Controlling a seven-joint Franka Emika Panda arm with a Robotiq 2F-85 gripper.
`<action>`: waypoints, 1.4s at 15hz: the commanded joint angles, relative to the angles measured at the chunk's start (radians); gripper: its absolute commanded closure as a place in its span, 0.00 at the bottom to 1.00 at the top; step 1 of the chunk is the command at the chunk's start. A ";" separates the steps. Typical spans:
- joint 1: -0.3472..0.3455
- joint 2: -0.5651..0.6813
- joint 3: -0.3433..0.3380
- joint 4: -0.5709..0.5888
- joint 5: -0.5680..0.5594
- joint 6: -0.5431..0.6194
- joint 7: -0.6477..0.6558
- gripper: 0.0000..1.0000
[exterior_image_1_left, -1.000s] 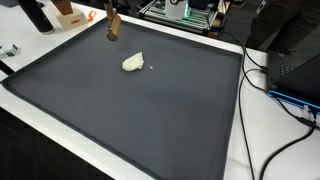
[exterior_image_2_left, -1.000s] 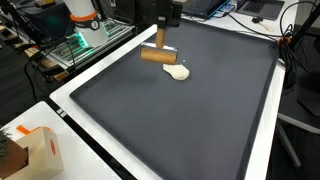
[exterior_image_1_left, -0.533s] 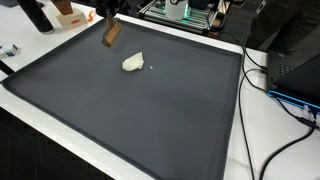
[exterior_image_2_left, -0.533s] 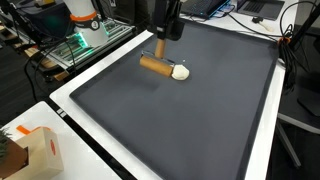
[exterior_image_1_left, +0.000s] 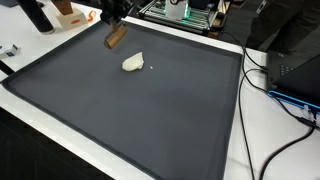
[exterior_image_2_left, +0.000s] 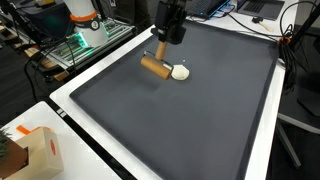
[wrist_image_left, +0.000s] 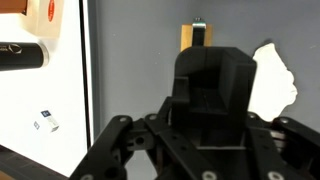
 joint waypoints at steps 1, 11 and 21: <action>0.023 0.020 -0.002 0.030 -0.034 -0.054 0.081 0.76; 0.063 0.069 -0.003 0.059 -0.078 -0.100 0.216 0.76; 0.078 0.110 -0.009 0.084 -0.077 -0.100 0.283 0.76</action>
